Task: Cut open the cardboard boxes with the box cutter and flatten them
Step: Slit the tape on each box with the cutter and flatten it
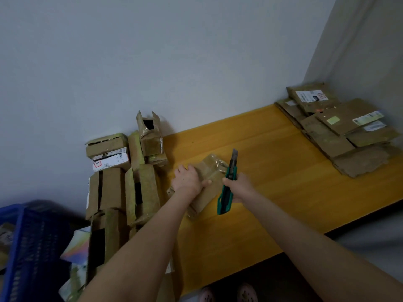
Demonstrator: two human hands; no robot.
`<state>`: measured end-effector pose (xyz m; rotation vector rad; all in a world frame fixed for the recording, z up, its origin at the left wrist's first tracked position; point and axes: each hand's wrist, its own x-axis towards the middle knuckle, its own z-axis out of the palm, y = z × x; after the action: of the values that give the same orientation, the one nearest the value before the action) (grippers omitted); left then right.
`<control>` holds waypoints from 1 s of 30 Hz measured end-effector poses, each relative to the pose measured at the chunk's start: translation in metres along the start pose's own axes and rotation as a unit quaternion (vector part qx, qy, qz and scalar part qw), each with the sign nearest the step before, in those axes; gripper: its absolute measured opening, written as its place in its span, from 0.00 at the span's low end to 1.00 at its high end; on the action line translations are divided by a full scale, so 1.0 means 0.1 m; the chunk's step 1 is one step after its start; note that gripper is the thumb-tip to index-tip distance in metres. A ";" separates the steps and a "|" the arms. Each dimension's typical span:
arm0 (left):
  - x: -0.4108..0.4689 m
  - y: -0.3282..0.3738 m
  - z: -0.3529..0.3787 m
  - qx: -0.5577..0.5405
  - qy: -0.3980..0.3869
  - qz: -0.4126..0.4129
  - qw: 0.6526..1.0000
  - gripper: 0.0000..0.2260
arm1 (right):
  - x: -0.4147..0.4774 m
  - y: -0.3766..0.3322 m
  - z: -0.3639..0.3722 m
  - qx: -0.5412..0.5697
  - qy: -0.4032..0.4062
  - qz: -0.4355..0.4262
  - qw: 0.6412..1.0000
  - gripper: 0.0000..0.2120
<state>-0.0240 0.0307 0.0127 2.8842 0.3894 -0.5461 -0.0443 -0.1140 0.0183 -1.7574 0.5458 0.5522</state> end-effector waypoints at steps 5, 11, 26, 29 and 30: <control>0.06 -0.21 -0.01 -0.037 -0.036 -0.020 0.998 0.24 | 0.10 0.10 0.20 -0.028 0.020 0.005 0.999 0.14; 0.02 -0.34 0.06 -0.225 -0.091 -0.060 0.968 0.25 | 0.26 -0.09 0.19 -0.124 0.025 -0.060 0.990 0.16; 0.02 -0.21 0.09 -0.138 -0.035 -0.035 0.989 0.38 | 0.34 -0.05 0.10 -0.275 0.095 -0.099 0.952 0.16; -0.14 -0.03 0.08 -0.114 -0.044 -0.026 0.992 0.55 | 0.35 -0.09 0.11 -0.257 0.111 -0.107 0.954 0.17; -0.19 0.04 0.10 -0.090 -0.052 -0.017 0.994 0.58 | 0.36 -0.10 0.12 -0.247 0.113 -0.112 0.956 0.17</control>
<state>-0.0436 0.0205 0.0109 2.6680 0.4477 -0.6296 -0.0109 -0.1034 0.0006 -2.3456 0.3745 0.3444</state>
